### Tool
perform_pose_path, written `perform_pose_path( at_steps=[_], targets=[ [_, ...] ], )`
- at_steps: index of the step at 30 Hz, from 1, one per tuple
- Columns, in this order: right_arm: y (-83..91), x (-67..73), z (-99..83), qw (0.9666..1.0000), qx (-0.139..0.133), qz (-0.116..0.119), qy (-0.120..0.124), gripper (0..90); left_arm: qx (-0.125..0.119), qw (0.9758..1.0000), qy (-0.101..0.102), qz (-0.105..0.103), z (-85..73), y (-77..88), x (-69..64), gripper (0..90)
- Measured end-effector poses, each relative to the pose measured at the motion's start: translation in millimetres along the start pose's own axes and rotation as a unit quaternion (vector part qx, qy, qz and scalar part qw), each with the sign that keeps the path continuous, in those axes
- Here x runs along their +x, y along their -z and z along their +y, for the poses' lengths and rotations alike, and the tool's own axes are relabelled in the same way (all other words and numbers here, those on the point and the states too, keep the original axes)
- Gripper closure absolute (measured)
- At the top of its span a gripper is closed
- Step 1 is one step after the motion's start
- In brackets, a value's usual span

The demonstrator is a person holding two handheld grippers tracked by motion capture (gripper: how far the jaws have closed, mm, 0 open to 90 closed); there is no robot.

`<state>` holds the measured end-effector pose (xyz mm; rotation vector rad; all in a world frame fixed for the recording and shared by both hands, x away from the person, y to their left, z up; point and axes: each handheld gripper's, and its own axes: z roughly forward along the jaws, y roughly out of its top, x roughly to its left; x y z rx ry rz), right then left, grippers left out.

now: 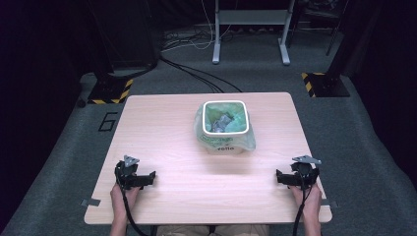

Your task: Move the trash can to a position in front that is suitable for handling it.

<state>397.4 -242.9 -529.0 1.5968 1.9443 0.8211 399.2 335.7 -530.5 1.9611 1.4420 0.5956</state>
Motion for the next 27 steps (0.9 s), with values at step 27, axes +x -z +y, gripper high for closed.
perform_pose_path(
  at_steps=[27],
  targets=[
    [14.1,6.4,18.9,0.9996,0.009,0.026,-0.006,0.0,-0.002,1.0,0.002,0.0,1.0,-1.3,-0.8,0.3]
  ],
)
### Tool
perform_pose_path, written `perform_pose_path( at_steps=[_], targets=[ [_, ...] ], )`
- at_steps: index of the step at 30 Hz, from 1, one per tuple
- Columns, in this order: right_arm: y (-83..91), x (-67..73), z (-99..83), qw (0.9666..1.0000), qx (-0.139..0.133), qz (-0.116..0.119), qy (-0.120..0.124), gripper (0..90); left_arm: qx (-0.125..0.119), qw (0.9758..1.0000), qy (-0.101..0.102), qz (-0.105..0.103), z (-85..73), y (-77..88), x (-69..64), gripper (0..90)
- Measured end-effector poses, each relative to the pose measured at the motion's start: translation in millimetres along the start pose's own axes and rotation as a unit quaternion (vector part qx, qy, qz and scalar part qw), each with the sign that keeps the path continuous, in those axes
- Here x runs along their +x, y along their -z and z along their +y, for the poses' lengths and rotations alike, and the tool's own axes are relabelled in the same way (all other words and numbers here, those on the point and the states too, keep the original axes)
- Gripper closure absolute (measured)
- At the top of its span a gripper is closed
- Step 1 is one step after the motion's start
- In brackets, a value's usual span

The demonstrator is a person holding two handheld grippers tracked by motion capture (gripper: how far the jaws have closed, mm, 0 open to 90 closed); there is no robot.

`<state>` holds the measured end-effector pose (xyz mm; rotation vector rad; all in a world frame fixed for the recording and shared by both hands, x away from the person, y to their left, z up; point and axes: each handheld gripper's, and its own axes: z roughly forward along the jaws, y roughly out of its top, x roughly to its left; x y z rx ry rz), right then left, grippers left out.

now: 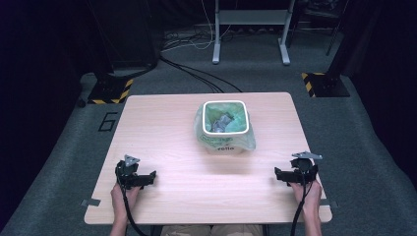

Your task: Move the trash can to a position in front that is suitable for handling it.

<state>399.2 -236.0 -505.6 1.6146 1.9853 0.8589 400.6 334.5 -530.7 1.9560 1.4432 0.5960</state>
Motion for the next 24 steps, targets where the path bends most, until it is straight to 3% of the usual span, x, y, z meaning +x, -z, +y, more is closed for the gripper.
perform_pose_path(
  at_steps=[24],
  targets=[
    [-0.5,20.2,27.9,0.9987,0.004,0.03,0.04,0.0,0.0,1.0,-0.004,-0.001,1.6,-1.4,0.6,0.4]
  ],
)
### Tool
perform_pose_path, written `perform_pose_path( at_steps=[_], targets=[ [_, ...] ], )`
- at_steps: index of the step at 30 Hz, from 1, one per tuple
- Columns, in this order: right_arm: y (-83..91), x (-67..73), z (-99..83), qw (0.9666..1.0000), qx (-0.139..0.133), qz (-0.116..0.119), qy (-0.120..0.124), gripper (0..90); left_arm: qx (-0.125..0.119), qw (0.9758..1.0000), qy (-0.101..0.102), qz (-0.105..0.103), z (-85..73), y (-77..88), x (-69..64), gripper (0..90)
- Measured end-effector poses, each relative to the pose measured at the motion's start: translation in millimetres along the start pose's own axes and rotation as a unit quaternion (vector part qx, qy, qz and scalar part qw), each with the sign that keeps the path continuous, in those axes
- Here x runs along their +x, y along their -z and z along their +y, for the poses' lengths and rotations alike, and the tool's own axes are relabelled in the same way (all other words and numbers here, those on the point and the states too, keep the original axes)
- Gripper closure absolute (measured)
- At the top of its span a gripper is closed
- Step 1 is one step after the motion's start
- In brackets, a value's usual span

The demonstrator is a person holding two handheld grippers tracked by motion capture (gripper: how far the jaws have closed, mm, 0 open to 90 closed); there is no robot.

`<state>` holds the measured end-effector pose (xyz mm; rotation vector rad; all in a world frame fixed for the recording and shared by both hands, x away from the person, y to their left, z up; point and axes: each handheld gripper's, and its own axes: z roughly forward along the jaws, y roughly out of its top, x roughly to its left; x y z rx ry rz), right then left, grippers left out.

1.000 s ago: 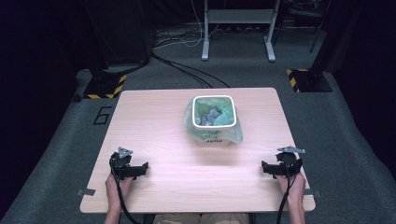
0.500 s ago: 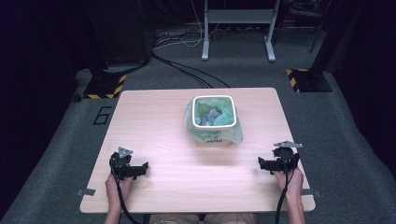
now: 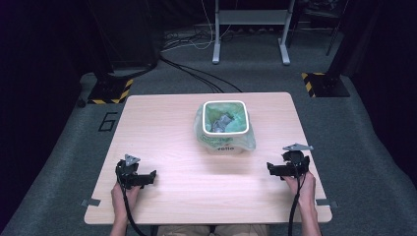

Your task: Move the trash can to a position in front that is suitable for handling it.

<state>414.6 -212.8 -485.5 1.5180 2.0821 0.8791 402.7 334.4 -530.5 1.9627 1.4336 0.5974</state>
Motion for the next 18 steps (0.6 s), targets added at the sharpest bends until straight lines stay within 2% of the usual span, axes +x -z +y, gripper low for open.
perform_pose_path(
  at_steps=[18],
  targets=[
    [3.7,6.7,19.7,0.9998,-0.003,0.01,0.017,0.1,0.0,1.0,0.001,0.001,-0.2,0.2,-0.1,0.5]
  ],
)
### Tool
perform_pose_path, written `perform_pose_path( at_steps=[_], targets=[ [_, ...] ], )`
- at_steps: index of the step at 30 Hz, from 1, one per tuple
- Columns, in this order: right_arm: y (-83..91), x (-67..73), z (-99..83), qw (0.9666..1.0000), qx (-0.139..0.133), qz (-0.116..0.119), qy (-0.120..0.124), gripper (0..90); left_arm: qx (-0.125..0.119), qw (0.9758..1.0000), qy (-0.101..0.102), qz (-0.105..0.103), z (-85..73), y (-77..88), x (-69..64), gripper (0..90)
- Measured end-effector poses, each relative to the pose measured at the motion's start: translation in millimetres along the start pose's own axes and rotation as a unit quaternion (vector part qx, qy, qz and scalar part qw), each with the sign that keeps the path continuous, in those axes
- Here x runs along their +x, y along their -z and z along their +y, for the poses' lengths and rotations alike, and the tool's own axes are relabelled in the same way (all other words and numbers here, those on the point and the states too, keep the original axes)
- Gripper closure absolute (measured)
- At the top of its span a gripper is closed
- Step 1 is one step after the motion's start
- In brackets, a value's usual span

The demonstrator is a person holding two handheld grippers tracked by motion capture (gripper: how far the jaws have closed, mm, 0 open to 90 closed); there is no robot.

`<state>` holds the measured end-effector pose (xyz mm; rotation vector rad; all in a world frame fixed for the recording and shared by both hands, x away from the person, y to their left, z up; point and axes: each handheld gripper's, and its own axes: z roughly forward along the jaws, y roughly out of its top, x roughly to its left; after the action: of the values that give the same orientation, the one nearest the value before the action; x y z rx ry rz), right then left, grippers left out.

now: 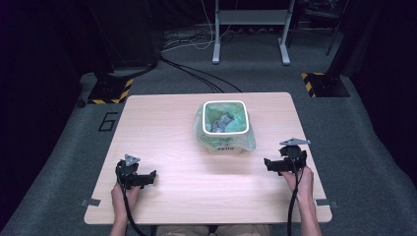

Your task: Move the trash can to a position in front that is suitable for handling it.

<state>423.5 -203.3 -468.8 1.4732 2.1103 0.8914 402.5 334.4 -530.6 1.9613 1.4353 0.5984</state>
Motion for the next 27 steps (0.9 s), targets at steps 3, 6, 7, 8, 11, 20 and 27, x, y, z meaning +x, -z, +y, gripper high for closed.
perform_pose_path(
  at_steps=[3,6,7,8,11,20,27],
  targets=[
    [0.2,0.6,3.3,1.0,0.0,0.0,0.002,0.2,0.0,1.0,0.0,0.0,0.0,0.0,0.0,0.5],
    [-0.6,2.6,6.6,1.0,0.001,0.002,0.006,0.4,0.0,1.0,0.0,0.0,0.0,0.0,0.0,0.5],
    [-0.9,3.5,7.4,1.0,0.003,0.003,0.006,0.4,0.0,1.0,0.0,0.0,0.0,0.0,0.0,0.5],
    [-1.4,4.7,8.8,0.9999,0.003,0.003,0.009,0.5,0.0,1.0,0.0,0.0,0.0,0.1,0.0,0.6],
    [-1.8,6.2,12.2,0.9998,0.006,0.004,0.016,1.0,0.0,1.0,0.0,0.0,0.0,0.1,-0.1,0.7],
    [-0.8,5.0,23.2,0.9997,0.008,0.016,0.015,2.5,0.0,1.0,0.0,0.0,0.0,0.1,-0.2,0.7],
    [2.1,5.6,36.0,0.9997,0.001,0.018,0.017,3.0,0.0,1.0,0.0,0.0,-0.1,0.1,-0.1,0.7]
  ],
)
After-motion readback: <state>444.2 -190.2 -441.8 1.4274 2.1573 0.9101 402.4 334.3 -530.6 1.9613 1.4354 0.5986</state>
